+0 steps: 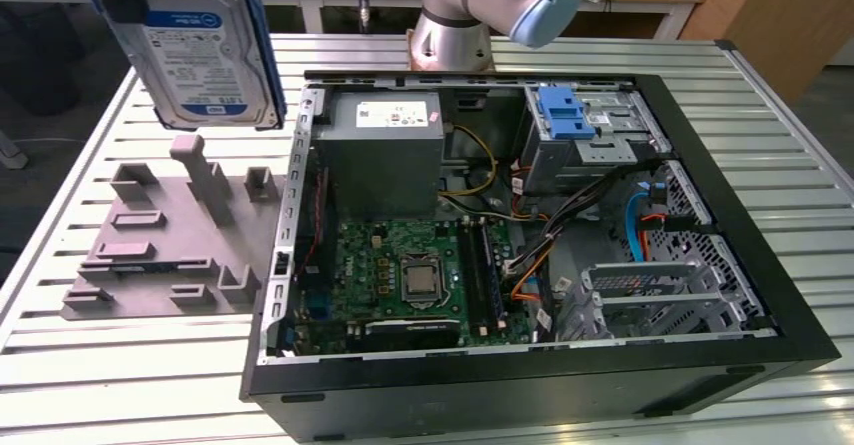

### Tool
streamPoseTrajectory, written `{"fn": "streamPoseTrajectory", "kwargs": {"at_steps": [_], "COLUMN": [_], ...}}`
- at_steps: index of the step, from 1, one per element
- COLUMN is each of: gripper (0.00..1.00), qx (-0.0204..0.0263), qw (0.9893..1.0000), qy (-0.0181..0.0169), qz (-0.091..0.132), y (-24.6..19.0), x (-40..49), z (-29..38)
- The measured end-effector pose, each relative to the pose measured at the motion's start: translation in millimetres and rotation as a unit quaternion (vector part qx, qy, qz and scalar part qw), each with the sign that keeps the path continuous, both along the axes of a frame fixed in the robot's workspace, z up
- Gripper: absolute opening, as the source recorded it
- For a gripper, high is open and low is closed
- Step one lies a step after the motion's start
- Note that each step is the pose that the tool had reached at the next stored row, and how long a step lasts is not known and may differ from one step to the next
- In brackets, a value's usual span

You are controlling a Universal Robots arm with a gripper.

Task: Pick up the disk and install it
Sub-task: 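Pick up the disk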

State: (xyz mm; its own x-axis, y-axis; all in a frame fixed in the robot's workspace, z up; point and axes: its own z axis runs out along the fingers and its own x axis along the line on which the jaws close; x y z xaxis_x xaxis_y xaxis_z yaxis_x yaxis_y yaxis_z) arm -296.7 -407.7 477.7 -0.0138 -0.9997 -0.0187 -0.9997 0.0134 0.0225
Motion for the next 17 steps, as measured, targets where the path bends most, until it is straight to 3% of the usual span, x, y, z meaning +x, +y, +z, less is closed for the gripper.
{"fn": "streamPoseTrajectory", "kwargs": {"at_steps": [15,17], "gripper": [0.36,0.36], "qx": [0.0000,0.0000], "qw": [1.0000,1.0000], "qy": [0.0000,0.0000], "qz": [0.000,0.000], "y": [0.0,0.0], "x": [67.9,71.6], "z": [-2.9,-3.2]}}
